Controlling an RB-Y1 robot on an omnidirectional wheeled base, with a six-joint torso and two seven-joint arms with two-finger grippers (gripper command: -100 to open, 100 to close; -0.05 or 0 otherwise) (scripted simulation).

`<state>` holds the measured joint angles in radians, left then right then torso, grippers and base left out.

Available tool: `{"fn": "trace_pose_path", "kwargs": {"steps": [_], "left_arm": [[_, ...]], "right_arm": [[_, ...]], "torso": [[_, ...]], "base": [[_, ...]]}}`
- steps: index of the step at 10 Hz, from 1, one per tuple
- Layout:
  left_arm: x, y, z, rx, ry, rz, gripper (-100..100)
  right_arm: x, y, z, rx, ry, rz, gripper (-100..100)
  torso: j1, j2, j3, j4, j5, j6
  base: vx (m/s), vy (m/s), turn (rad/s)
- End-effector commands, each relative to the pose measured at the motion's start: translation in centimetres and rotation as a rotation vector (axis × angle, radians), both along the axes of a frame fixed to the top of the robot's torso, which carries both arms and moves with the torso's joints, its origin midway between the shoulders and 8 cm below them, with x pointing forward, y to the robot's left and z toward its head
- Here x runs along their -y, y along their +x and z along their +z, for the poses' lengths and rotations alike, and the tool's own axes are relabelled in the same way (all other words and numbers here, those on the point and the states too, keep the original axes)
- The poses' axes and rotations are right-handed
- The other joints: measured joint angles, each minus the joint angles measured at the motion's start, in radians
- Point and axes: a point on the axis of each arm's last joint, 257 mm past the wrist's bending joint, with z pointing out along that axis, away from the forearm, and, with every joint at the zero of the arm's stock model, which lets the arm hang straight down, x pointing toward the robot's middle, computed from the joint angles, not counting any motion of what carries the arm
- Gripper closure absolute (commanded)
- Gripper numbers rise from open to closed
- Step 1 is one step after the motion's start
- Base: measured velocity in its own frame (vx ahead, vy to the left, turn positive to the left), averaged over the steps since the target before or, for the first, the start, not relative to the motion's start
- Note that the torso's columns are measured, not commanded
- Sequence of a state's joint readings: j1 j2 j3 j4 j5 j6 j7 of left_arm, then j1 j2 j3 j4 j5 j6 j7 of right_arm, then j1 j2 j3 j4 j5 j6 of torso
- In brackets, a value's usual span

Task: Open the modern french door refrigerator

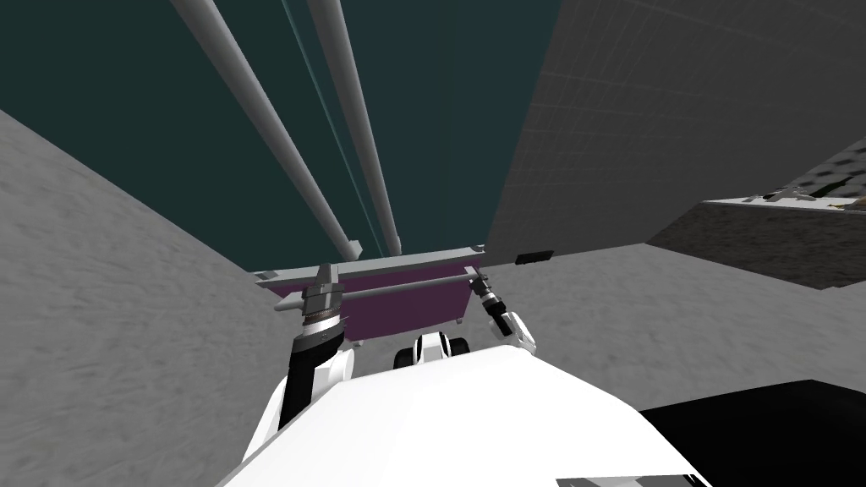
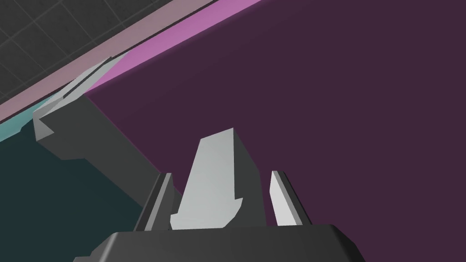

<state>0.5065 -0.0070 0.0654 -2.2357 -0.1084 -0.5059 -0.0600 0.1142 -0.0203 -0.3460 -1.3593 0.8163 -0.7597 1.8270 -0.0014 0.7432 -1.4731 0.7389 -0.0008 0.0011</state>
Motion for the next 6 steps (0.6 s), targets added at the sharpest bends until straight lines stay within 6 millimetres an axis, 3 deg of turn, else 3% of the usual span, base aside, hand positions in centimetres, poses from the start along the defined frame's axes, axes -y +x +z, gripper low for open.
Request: {"fn": "trace_pose_path", "kwargs": {"steps": [1,6], "left_arm": [[0.00,0.00,0.00,0.000,0.000,0.000,0],[0.00,0.00,0.00,0.000,0.000,0.000,0]], "right_arm": [[0.40,0.31,0.52,0.000,0.003,0.002,100],[0.44,0.13,0.61,-0.004,0.003,0.011,100]], "torso": [[0.000,0.003,0.002,0.001,0.000,0.001],[0.001,0.000,0.000,0.002,0.002,0.000]], "base": [[-0.216,0.018,-0.023],[-0.180,0.010,-0.025]]}}
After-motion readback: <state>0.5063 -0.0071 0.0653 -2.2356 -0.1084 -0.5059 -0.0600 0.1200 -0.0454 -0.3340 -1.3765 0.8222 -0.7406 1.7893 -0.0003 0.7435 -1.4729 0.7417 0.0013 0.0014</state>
